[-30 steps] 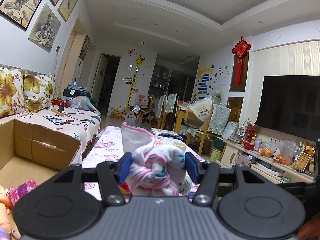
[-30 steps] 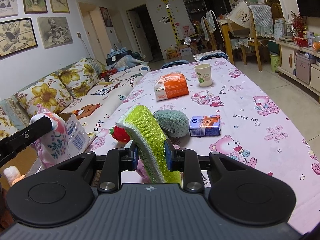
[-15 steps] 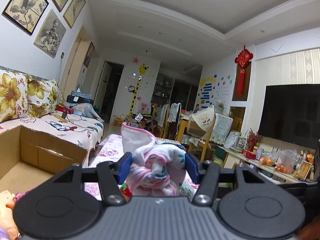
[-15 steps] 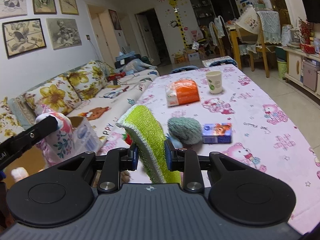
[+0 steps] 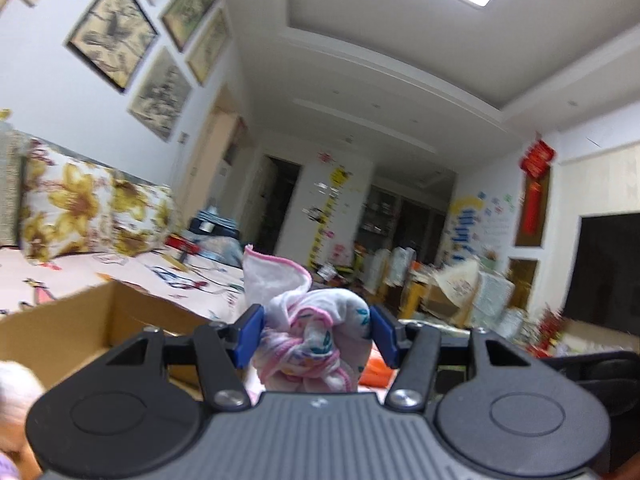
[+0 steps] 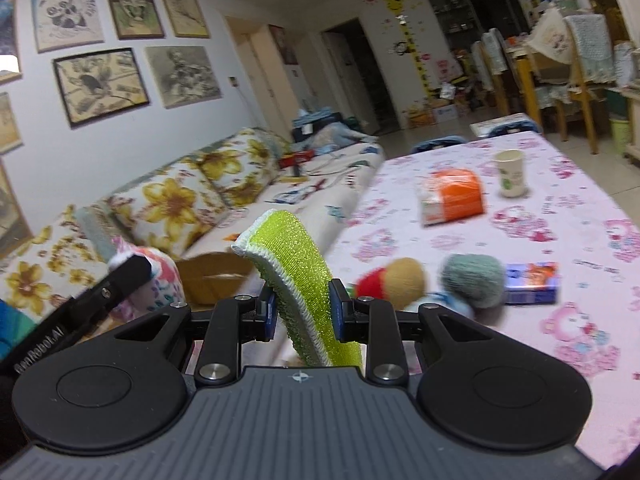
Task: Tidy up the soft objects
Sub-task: 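Carry the cloth bundle and green sponge over to the cardboard box, then open both grippers to drop the sponge and cloth bundle into the box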
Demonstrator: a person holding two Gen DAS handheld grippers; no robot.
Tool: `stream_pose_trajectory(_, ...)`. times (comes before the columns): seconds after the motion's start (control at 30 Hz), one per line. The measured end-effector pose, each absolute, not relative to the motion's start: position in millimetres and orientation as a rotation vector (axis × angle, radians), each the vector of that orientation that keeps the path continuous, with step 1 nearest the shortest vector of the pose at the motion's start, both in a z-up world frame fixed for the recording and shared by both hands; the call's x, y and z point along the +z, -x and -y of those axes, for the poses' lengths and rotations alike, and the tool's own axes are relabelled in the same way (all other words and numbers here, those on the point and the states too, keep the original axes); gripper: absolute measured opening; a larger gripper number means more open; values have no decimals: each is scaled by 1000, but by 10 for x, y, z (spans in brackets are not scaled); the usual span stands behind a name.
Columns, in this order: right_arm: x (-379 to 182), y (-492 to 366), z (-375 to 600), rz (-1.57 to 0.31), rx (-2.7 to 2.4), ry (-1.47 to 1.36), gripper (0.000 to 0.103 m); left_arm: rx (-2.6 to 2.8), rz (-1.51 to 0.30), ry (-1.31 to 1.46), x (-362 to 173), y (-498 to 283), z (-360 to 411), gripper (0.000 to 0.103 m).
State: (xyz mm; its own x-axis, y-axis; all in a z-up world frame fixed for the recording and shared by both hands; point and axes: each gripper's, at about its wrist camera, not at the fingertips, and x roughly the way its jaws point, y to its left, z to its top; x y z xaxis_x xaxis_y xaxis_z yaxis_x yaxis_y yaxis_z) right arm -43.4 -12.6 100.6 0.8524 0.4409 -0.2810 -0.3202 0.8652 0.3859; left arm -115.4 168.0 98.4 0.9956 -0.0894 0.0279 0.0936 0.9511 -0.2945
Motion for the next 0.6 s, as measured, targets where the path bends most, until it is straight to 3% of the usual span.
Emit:
stream_pose_trajectory(0.27, 1208, 242, -244, -358, 568, -403, 32, 99, 17, 364, 993, 1188, -2044, 58)
stream_pose_trajectory(0.6, 1213, -14, -819, -408, 665, -319, 33, 231, -144, 377, 869, 1048, -2286, 58)
